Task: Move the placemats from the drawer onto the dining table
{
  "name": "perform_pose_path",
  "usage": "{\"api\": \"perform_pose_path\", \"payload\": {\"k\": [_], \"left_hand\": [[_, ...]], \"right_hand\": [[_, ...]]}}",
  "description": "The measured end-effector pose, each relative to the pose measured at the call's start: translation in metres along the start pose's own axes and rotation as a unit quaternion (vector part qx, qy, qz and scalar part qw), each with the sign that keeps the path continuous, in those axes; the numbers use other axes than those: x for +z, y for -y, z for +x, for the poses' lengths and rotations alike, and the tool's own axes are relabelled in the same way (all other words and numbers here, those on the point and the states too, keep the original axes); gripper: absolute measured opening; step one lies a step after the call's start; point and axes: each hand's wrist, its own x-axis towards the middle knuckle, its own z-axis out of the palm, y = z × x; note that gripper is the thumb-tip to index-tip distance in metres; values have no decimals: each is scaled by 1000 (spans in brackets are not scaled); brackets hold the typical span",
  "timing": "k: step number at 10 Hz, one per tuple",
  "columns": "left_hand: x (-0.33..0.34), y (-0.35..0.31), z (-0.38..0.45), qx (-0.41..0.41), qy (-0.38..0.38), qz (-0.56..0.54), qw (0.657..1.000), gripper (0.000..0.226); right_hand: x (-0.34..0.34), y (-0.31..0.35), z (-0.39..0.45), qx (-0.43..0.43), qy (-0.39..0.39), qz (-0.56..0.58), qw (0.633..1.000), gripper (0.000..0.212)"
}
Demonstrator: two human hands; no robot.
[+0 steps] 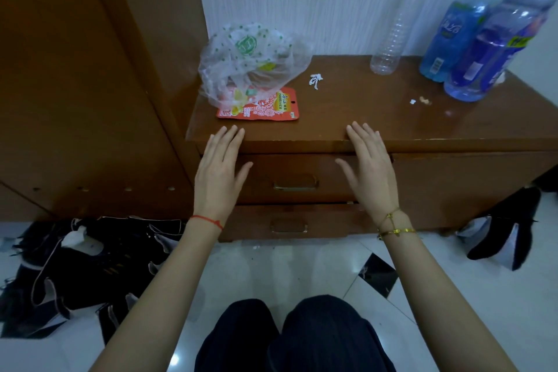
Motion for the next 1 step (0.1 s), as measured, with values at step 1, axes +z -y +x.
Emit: {"api": "perform_pose_path", "payload": {"k": [1], "left_hand": [[-9,-3,-6,17,-4,-14,1000,55]], "right_hand": [[-3,8,-10,-10,-13,26,1000,53]]}}
